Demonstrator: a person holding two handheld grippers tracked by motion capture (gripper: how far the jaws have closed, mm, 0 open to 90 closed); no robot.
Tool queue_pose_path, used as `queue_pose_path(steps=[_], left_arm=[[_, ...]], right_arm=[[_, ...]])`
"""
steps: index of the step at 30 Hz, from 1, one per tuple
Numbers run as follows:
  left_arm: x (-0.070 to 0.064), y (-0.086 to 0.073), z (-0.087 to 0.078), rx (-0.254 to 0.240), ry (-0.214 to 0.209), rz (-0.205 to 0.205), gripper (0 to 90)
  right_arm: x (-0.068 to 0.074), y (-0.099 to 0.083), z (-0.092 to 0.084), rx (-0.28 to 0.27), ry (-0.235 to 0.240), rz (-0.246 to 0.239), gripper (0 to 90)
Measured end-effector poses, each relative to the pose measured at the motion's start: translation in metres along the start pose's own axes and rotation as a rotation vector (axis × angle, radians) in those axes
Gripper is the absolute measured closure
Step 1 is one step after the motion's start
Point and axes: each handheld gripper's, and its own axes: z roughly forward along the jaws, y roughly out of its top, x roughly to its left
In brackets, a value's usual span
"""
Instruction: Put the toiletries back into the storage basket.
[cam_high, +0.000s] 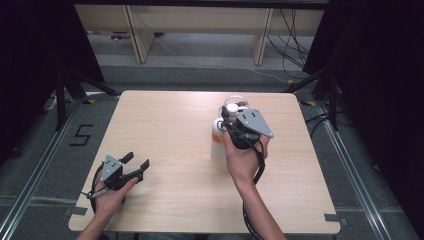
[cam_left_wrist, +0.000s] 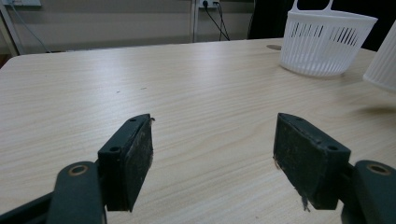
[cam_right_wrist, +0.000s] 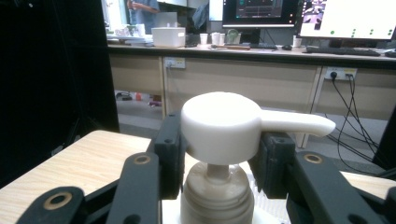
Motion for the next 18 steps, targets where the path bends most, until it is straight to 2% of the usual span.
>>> queue_pose_path(steps=[2, 4, 5, 8, 14, 18], left_arm=[[0.000, 0.000, 0.000, 0.001, 0.000, 0.002, 27.9], [0.000, 0.000, 0.000, 0.000, 0.000, 0.002, 27.9], [0.000, 0.000, 0.000, 0.000, 0.000, 0.002, 27.9], [0.000, 0.000, 0.000, 0.000, 0.000, 0.002, 27.9], [0.000, 0.000, 0.000, 0.001, 0.000, 0.002, 27.9], [0.000, 0.000, 0.000, 0.001, 0.000, 0.003, 27.9]], right_arm=[[-0.001, 0.001, -0.001, -0.004, -0.007, 0.007, 60.1], [-0.004, 0.001, -0.001, -0.013, -0.018, -0.013, 60.1], [-0.003, 0.001, -0.002, -0.008, -0.012, 0.003, 60.1], [-0.006, 0.001, -0.002, -0.013, -0.023, -0.009, 60.1], [-0.009, 0.001, -0.003, -0.015, -0.034, 0.011, 60.1], [-0.012, 0.001, -0.004, -0.013, -0.036, 0.007, 60.1]])
